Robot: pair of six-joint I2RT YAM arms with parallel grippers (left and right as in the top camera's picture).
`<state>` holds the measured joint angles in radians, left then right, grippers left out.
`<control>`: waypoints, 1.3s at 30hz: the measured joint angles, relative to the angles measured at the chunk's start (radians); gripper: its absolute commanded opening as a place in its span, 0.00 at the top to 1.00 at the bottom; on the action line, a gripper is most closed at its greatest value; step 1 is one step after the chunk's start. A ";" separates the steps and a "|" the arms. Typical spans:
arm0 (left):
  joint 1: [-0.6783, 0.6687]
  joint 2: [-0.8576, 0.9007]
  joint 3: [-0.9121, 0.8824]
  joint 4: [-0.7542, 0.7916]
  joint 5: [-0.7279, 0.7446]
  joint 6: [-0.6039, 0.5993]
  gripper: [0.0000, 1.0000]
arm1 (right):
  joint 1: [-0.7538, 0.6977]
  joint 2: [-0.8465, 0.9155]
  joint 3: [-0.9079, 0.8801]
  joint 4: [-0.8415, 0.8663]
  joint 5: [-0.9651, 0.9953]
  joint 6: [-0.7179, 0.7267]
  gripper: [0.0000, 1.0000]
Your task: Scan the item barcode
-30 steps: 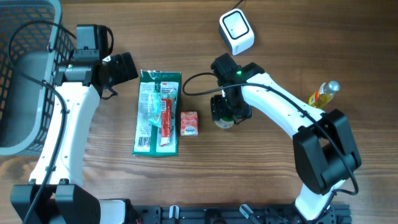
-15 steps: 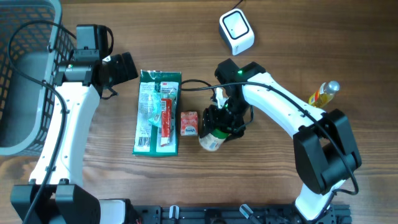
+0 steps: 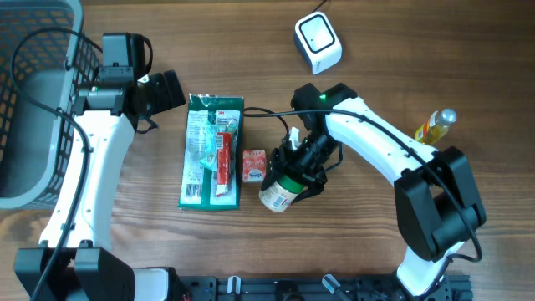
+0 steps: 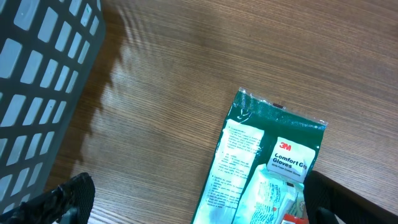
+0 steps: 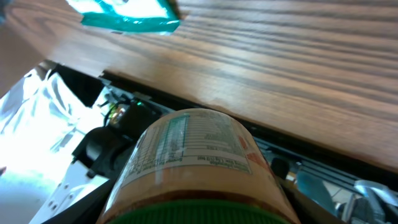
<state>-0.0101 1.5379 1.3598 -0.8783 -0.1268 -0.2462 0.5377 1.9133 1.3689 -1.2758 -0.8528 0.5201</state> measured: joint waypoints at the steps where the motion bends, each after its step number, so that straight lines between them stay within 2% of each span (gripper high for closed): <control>1: 0.000 0.000 0.000 0.000 0.000 0.000 0.00 | 0.000 0.000 0.000 0.000 -0.011 0.000 0.69; 39: 0.000 0.000 0.000 0.000 0.000 0.000 0.00 | 0.000 0.000 0.000 -0.015 -0.045 0.000 0.70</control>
<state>-0.0101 1.5379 1.3598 -0.8783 -0.1268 -0.2459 0.5377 1.9133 1.3689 -1.2907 -0.8978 0.5201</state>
